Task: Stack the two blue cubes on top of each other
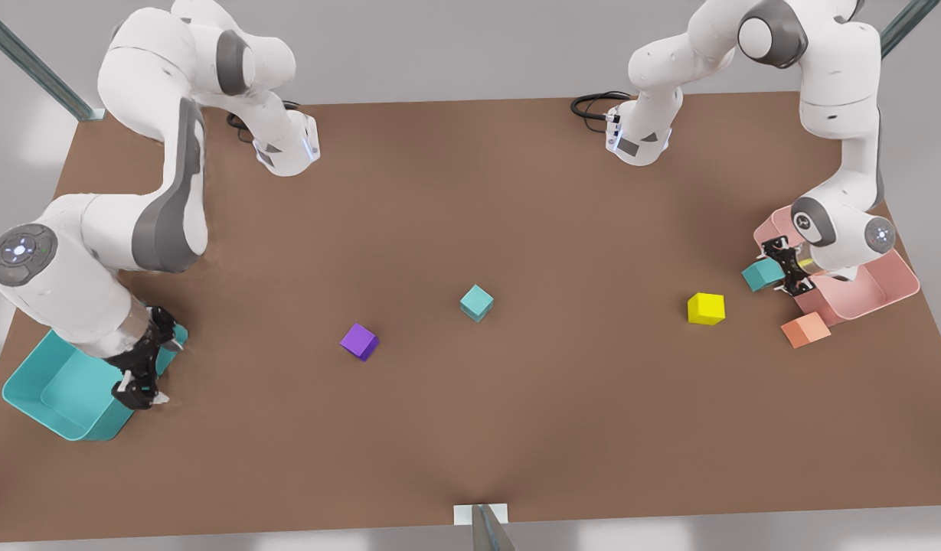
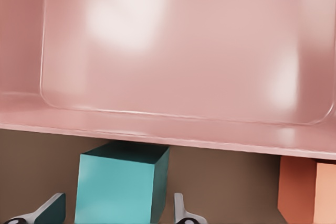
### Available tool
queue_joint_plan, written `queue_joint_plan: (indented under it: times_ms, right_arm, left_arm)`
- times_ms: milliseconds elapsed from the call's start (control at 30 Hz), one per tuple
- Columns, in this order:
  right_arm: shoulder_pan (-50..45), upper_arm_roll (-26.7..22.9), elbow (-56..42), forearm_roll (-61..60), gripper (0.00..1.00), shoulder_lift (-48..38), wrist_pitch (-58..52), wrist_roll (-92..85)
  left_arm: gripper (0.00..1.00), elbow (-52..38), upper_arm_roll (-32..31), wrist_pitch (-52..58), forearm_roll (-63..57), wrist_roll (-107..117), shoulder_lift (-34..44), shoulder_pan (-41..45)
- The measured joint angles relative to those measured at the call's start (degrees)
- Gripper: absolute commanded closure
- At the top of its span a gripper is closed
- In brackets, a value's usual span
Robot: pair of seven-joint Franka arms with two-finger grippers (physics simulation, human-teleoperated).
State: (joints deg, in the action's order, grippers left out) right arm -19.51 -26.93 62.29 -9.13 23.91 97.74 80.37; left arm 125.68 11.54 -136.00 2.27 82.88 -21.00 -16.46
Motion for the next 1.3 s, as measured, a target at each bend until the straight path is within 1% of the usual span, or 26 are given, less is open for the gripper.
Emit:
queue_joint_plan:
  times_ms: [67,100,133,167,200,267,433,600,633,700,733,767,833,933,1067,1133,1167,1200,1233,1267,1300]
  right_arm:
    - [0.5,-1.0,1.1,0.3,0.0,-9.1,-6.1,-10.9]
    - [2.9,2.7,4.6,0.7,0.0,-14.4,-8.8,-15.4]
    - [7.8,9.3,12.0,2.3,0.0,-20.9,-10.1,-19.3]
    - [11.8,13.3,17.3,3.6,0.0,-24.4,-10.7,-23.0]
    - [14.3,15.0,19.4,4.8,0.0,-25.4,-11.2,-26.5]
    - [17.4,16.6,20.6,6.5,0.0,-25.9,-11.9,-32.9]
    - [18.3,17.4,21.0,8.6,0.0,-26.1,-13.0,-46.1]
    - [13.7,17.6,20.8,9.5,0.0,-25.6,-13.4,-56.2]
    - [12.6,17.5,20.8,9.5,0.0,-25.5,-13.5,-57.9]
    - [10.4,17.5,20.8,9.6,0.0,-25.4,-13.6,-61.0]
    - [9.4,17.5,20.8,9.6,0.0,-25.4,-13.6,-62.4]
    - [8.4,17.4,20.8,9.6,0.0,-25.4,-13.6,-63.8]
    - [6.7,17.4,20.8,9.7,0.0,-25.3,-13.7,-66.3]
    - [4.8,17.1,20.9,9.6,0.0,-25.1,-13.7,-69.7]
    - [3.7,17.0,20.9,9.6,0.0,-25.0,-13.7,-73.3]
    - [3.7,16.9,20.9,9.7,0.0,-25.0,-13.7,-74.9]
    - [3.8,16.9,20.9,9.7,0.0,-25.0,-13.7,-75.6]
    - [3.9,16.9,20.9,9.7,0.0,-25.0,-13.7,-76.3]
    - [4.2,16.9,20.9,9.7,0.0,-25.0,-13.7,-76.9]
    - [4.5,16.9,20.9,9.7,0.0,-25.0,-13.7,-77.6]
    - [4.9,16.9,20.9,9.7,0.0,-25.0,-13.6,-78.1]
  left_arm:
    - [0.0,0.0,0.0,-0.2,0.0,0.6,-0.2,-0.2]
    - [0.0,0.0,0.0,-0.2,0.0,0.8,-0.2,-0.2]
    - [0.0,0.0,0.0,-0.2,0.0,1.1,-0.2,-0.2]
    - [0.0,0.1,0.0,-0.2,0.0,1.3,-0.2,-0.2]
    - [0.0,0.1,0.0,-0.2,0.0,1.6,-0.2,-0.2]
    - [0.0,0.5,0.0,0.0,0.0,2.0,-0.2,-0.2]
    - [0.0,0.5,0.0,0.5,0.0,2.9,-0.5,-0.2]
    - [0.0,0.4,0.0,0.3,-0.1,3.5,-3.1,-0.1]
    - [0.03,0.4,0.0,0.1,-0.1,3.6,-3.5,-0.1]
    - [0.27,0.4,-0.1,0.0,-0.1,3.8,-3.9,-0.2]
    - [0.34,0.4,-0.1,0.0,-0.1,3.9,-3.9,-0.2]
    - [0.38,0.4,-0.1,0.0,-0.1,4.0,-3.8,-0.2]
    - [0.43,0.4,-0.2,0.0,0.0,4.2,-3.3,-0.1]
    - [0.43,0.4,-0.4,2.0,0.0,4.4,0.2,0.9]
    - [0.43,-0.3,-1.4,10.7,-0.1,4.7,11.6,6.6]
    - [0.43,-5.9,-4.1,16.5,-0.1,4.9,15.1,12.9]
    - [0.43,-10.6,-8.0,19.3,0.1,5.0,15.2,14.2]
    - [0.43,-16.6,-13.0,22.0,0.4,5.1,13.5,15.0]
    - [0.43,-23.9,-17.8,24.6,0.6,5.2,9.8,16.4]
    - [0.43,-29.4,-21.9,27.0,0.6,5.3,6.1,18.5]
    - [0.43,-32.5,-24.3,28.9,0.4,5.4,3.5,21.4]
